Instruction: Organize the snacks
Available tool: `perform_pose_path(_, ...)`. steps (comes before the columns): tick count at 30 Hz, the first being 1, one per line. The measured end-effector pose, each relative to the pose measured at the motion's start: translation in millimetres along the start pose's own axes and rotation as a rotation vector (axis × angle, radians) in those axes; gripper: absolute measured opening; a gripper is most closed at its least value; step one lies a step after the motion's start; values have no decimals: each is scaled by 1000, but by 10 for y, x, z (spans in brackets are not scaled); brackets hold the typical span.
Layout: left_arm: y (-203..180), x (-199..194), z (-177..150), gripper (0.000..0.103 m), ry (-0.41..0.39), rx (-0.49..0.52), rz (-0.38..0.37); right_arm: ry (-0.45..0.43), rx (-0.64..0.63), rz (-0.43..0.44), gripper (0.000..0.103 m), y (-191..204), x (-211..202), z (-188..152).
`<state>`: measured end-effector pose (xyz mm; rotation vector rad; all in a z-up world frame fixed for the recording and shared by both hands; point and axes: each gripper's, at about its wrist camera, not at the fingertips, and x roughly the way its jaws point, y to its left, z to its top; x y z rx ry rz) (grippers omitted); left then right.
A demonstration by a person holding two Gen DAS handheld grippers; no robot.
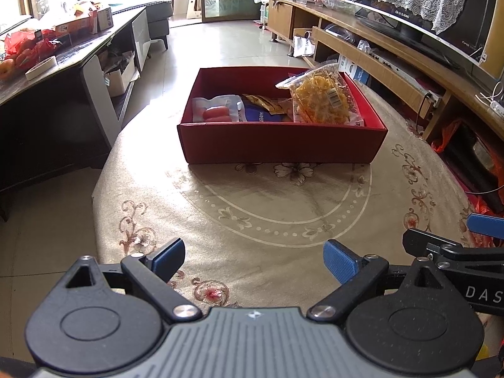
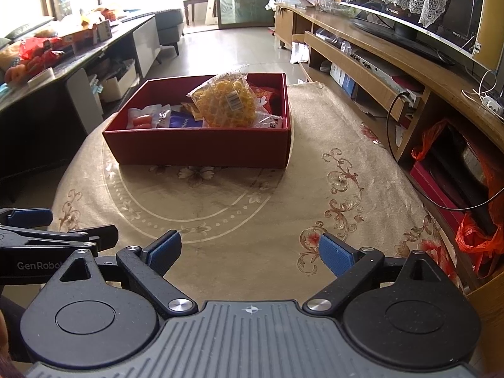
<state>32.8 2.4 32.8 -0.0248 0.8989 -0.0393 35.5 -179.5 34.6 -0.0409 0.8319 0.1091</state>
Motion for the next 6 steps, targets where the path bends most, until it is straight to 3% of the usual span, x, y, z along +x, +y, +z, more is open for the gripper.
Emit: perform_pose_path(6,-27,-28,4,92,-14,23,35,0,-4,1,99,9,3,7)
